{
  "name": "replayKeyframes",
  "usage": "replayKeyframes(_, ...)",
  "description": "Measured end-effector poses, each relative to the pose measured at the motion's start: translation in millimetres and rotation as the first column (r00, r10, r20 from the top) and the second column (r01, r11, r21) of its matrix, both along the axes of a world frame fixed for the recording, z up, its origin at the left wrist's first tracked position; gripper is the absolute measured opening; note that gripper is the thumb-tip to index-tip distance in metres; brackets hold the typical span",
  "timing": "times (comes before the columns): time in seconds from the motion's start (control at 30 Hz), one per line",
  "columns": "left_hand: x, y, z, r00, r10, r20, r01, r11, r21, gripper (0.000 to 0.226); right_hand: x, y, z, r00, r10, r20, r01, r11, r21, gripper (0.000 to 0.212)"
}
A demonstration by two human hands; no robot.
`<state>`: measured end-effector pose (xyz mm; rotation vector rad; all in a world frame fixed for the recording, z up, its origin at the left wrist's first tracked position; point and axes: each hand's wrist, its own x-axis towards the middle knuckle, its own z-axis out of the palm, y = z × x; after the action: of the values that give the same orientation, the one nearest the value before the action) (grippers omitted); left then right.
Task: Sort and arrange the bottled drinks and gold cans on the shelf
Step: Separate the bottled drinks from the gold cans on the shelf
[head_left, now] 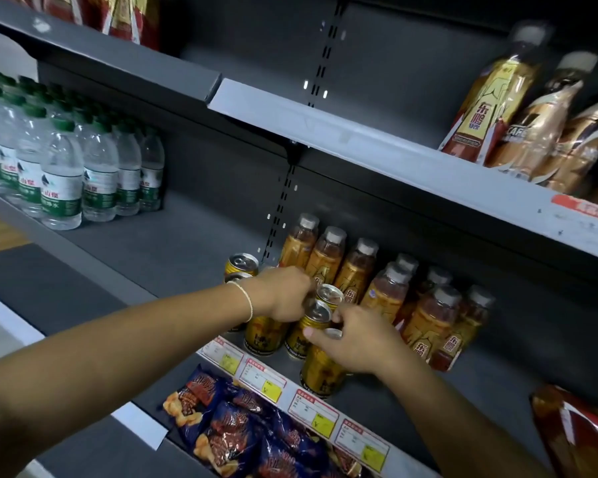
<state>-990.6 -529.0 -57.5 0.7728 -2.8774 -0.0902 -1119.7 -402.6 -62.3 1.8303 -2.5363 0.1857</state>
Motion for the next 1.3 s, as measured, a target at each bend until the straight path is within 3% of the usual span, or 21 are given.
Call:
replayKeyframes(0.13,9.2,12.6,-12.5,0.997,0.066,0.040,-0.063,0.996,-0.064,0.028,13.7,11.0,-10.9,0.999,0.014,-0.044,-0.013,0.999,0.036,0.078)
replayKeyframes(0.37,21.8,34.0,-21.3,0.960,0.165,0.225,-0.138,0.982,-0.127,0.044,20.9,18.5,-24.4,1.000,-0.012,0.005,0.012,0.998,-0.070,0.062)
replayKeyframes(0.7,30.1,77.7,-2.9,0.966,0.248,0.069,-0.221,0.936,-0.273,0.048,-9.3,73.9,-13.1,0.991,0.110,0.080,-0.073,0.928,-0.366,0.068)
replayKeyframes(0.83,13.8,117.4,27.4,0.986,0.147,-0.074,-0.159,0.966,-0.205,0.042,-40.3,118.3,1.5,0.996,0.066,0.065,-0.035,0.914,-0.405,0.068)
replayKeyframes(0.93,-12.8,158.6,37.0,0.988,0.055,-0.142,-0.071,0.991,-0.113,0.051,-65.9,160.8,8.0,0.997,-0.012,0.074,0.039,0.926,-0.376,0.067)
replayKeyframes(1.2,-125.8,282.7,39.1,0.972,-0.218,-0.084,0.219,0.976,0.007,0.046,-131.2,315.4,17.2,0.949,-0.265,0.170,0.305,0.908,-0.287,0.069)
replayKeyframes(1.3,-171.8,335.1,42.7,0.944,-0.329,-0.005,0.328,0.941,0.079,0.037,-152.2,382.5,18.6,0.913,-0.358,0.197,0.400,0.882,-0.249,0.045)
